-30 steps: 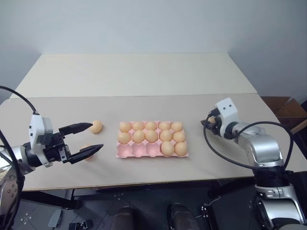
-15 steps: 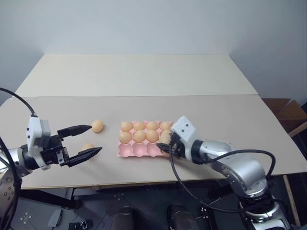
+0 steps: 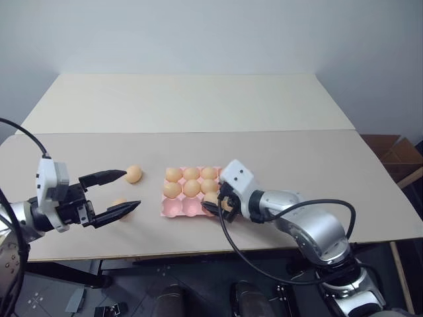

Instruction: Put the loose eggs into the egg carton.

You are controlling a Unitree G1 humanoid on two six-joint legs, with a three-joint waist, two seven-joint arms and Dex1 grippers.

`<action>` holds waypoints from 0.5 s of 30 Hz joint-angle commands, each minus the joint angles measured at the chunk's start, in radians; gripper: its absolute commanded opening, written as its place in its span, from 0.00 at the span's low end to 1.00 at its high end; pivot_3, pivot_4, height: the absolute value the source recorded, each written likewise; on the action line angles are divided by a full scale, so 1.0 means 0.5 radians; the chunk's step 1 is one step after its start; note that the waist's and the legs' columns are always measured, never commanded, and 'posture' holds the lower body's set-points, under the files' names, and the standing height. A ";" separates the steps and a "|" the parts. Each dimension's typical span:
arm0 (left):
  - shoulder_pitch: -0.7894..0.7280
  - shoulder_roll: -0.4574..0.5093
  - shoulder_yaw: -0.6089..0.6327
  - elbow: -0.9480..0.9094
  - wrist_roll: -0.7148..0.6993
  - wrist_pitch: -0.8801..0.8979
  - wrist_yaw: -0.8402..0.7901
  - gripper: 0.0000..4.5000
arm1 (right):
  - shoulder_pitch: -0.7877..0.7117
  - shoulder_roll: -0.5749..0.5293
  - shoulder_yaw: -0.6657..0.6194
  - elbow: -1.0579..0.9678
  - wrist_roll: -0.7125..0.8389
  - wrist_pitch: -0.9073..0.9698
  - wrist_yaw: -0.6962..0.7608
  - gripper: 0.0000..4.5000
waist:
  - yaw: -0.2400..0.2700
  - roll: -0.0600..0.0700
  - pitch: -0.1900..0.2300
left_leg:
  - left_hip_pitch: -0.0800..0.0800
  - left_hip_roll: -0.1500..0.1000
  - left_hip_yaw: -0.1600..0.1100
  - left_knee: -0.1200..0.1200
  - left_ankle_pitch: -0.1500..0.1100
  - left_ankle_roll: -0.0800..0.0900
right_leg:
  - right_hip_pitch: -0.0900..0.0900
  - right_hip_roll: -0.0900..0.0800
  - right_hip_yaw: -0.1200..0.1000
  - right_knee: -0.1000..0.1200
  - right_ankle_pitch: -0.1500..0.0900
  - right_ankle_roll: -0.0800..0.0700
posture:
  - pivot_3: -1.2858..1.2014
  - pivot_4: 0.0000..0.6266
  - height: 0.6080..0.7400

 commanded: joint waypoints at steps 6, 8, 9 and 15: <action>0.012 0.057 0.087 -0.006 -0.030 -0.001 -0.009 1.00 | -0.010 -0.270 -0.501 -0.156 0.206 -0.102 0.242 0.99 | 0.004 0.000 0.000 | 0.000 -0.001 0.000 0.000 0.000 0.000 | 0.001 -0.001 0.000 -0.002 0.000 0.000 | 0.52 0.24 1.00; 0.021 0.067 0.106 0.008 -0.034 -0.001 -0.020 1.00 | 0.024 -0.414 -0.670 -0.131 0.260 -0.195 0.368 0.99 | 0.005 0.000 0.000 | -0.001 -0.001 0.000 0.000 0.000 0.000 | 0.001 -0.001 0.000 -0.003 0.000 0.000 | 0.52 0.24 1.00; 0.022 0.071 0.109 0.021 -0.032 -0.006 -0.025 1.00 | 0.047 -0.488 -0.743 -0.105 0.280 -0.251 0.436 0.99 | 0.005 0.000 0.000 | -0.001 -0.001 0.000 0.000 0.000 0.000 | 0.001 -0.001 0.000 -0.003 0.000 0.001 | 0.52 0.24 1.00; 0.015 0.085 0.122 0.141 0.013 -0.039 -0.046 1.00 | 0.404 -0.879 -1.094 0.166 0.261 -0.963 1.001 0.99 | 0.006 0.000 0.000 | 0.000 -0.001 0.000 -0.004 0.000 0.000 | 0.002 -0.001 -0.001 -0.005 -0.003 0.003 | 0.52 0.24 1.00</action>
